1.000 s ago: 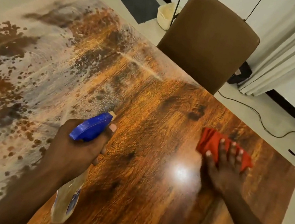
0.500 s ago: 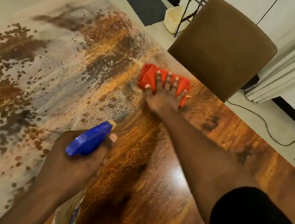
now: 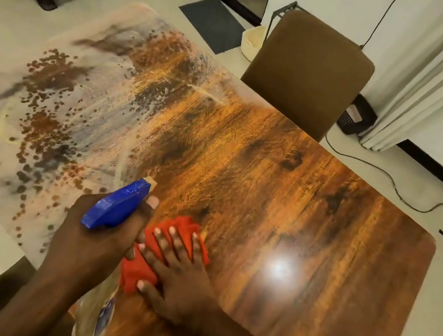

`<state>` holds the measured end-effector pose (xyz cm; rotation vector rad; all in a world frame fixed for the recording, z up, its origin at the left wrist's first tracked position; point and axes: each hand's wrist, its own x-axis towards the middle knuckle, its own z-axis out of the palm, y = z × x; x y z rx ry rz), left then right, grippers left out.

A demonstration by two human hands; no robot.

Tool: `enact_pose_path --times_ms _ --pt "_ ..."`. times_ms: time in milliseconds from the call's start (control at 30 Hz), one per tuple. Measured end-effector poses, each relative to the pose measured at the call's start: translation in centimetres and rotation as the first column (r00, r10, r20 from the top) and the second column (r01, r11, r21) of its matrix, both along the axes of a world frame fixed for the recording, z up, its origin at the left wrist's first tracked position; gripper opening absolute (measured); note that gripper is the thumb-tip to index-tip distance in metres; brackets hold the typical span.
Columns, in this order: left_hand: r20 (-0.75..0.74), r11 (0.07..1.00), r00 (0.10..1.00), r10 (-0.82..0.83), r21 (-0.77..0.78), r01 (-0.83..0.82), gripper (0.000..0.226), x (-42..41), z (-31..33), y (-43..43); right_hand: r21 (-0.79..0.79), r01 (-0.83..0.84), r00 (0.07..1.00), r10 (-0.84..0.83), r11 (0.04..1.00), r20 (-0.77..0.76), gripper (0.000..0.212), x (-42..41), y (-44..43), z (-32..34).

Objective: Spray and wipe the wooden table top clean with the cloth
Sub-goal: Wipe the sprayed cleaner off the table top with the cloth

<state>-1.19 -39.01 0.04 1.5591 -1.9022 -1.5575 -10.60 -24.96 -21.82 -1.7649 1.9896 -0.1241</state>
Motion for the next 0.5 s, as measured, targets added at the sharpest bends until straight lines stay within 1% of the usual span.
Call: enact_pose_path --times_ms 33,100,167,300,367,433,500 --pt "-0.014 0.998 0.999 -0.034 -0.044 0.033 0.038 0.2 0.3 0.6 -0.007 0.024 1.000 -0.024 1.000 -0.008 0.073 0.1 2.4 -0.1" --pt "-0.065 0.997 0.997 -0.051 -0.054 0.047 0.045 1.2 1.1 2.2 -0.017 0.067 0.997 -0.068 0.998 -0.030 0.075 0.8 8.4 -0.1" --pt "-0.049 0.995 0.997 -0.058 -0.088 0.054 0.043 2.6 1.6 4.5 -0.009 0.118 0.990 -0.119 0.993 -0.075 0.079 0.8 14.9 0.2" --pt "-0.070 0.996 0.996 -0.052 -0.077 0.047 0.039 4.9 3.1 9.7 0.079 0.236 0.962 -0.222 0.969 -0.159 0.084 0.2 27.7 1.5" --pt "-0.092 0.994 0.994 -0.066 -0.091 0.058 0.039 6.2 3.9 12.5 0.129 0.321 0.941 -0.301 0.938 -0.157 0.086 0.8 32.4 2.3" --pt "-0.092 0.993 0.994 -0.059 -0.111 0.049 0.041 8.0 4.4 15.5 0.142 0.400 0.914 -0.383 0.906 -0.135 0.087 2.2 36.3 2.9" --pt "-0.091 0.996 0.995 -0.042 -0.085 0.035 0.040 9.9 5.0 18.9 0.176 0.446 0.895 -0.434 0.877 -0.104 0.089 4.6 39.8 3.4"
